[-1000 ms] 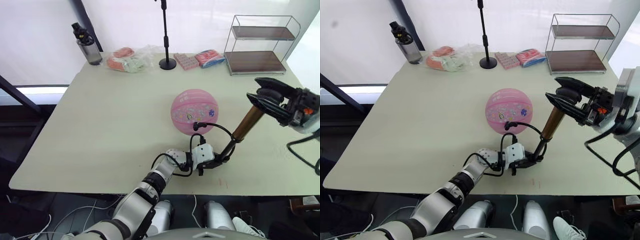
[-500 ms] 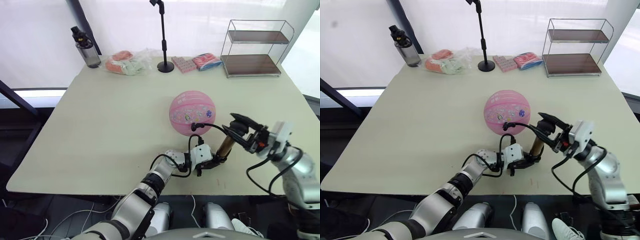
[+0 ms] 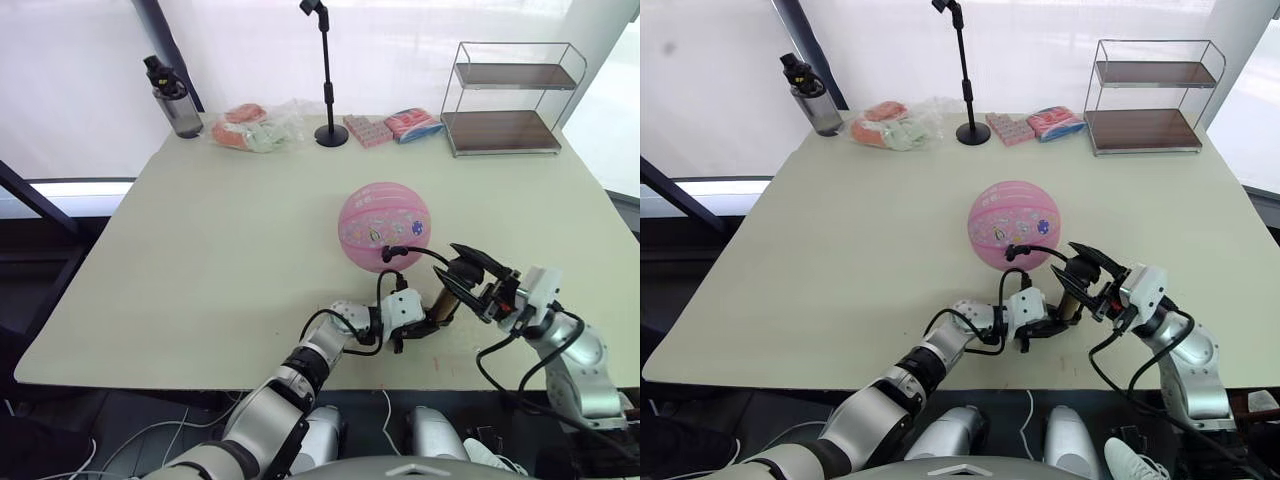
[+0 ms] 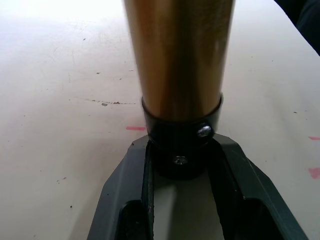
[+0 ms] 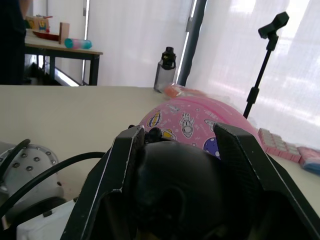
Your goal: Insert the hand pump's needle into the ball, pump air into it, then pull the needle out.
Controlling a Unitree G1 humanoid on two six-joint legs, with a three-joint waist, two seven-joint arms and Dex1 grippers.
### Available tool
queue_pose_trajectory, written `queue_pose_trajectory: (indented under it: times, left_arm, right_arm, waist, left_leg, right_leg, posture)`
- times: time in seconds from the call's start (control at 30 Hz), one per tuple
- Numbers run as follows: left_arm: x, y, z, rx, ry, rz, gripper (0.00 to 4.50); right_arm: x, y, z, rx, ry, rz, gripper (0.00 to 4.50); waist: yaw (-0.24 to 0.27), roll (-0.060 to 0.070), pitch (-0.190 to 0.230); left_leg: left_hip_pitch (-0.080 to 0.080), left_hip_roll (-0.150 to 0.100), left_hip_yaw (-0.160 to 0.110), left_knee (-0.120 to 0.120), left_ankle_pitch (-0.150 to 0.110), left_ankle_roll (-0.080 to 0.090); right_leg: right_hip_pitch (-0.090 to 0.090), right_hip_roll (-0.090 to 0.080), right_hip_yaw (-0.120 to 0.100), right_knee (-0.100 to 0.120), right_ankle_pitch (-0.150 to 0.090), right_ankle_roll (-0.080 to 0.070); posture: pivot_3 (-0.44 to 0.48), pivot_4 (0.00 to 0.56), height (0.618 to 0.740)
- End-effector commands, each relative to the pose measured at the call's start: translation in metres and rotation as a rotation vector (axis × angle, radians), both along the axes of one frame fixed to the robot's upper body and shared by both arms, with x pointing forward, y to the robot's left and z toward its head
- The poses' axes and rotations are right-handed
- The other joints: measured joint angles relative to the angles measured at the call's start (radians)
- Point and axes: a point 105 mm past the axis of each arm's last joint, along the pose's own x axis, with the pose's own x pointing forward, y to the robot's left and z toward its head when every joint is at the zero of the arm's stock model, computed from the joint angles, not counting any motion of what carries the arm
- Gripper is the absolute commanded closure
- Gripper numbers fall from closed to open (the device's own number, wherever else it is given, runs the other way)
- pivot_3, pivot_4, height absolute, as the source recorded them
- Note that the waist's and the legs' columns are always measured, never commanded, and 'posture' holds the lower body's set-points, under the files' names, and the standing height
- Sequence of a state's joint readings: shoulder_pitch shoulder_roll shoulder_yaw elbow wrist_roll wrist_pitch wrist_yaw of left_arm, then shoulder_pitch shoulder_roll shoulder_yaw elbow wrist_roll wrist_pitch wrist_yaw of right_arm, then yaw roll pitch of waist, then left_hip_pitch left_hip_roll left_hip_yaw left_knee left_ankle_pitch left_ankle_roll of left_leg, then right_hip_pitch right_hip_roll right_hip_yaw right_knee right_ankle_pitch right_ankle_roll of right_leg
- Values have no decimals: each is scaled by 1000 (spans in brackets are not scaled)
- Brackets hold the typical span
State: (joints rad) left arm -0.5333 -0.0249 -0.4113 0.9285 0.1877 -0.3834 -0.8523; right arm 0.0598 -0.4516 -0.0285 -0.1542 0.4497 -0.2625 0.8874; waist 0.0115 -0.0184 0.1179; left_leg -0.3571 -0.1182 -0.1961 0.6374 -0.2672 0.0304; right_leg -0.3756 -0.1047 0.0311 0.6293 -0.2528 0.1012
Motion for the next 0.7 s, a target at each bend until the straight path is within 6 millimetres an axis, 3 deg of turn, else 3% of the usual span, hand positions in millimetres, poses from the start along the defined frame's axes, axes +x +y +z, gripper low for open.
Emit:
queue_pose_trajectory:
  times: [0.03, 0.17, 0.57, 0.7]
  left_arm:
    - [-25, 24, -47, 163, 130, -20, 3411]
    - [-25, 25, -47, 163, 133, -15, 3411]
    - [-25, 26, -47, 166, 132, -22, 3411]
    - [-25, 26, -47, 168, 129, -24, 3411]
  right_arm:
    - [-4, -3, 15, 9, 35, 54, 2586]
    - [-4, -12, 56, 16, -33, 69, 2586]
    - [-10, -35, 143, 39, -179, 69, 2586]
    - [-12, -40, 163, 63, -204, 70, 2586]
  waist:
    - [1, 2, 1]
    - [2, 4, 3]
    - [3, 3, 8]
    - [3, 2, 9]
  left_leg:
    - [0, 0, 0, 0, 0, 0]
    - [-4, 0, 0, 0, 0, 0]
    - [-5, -1, 0, 0, 0, 0]
    - [-6, -1, 0, 0, 0, 0]
  right_leg:
    - [0, 0, 0, 0, 0, 0]
    - [-3, -1, 0, 0, 0, 0]
    - [-2, -1, 0, -1, 0, 0]
    - [-2, -2, 0, -1, 0, 0]
  posture:
    - [0, 150, 736]
    - [0, 150, 736]
    - [0, 150, 736]
    - [0, 150, 736]
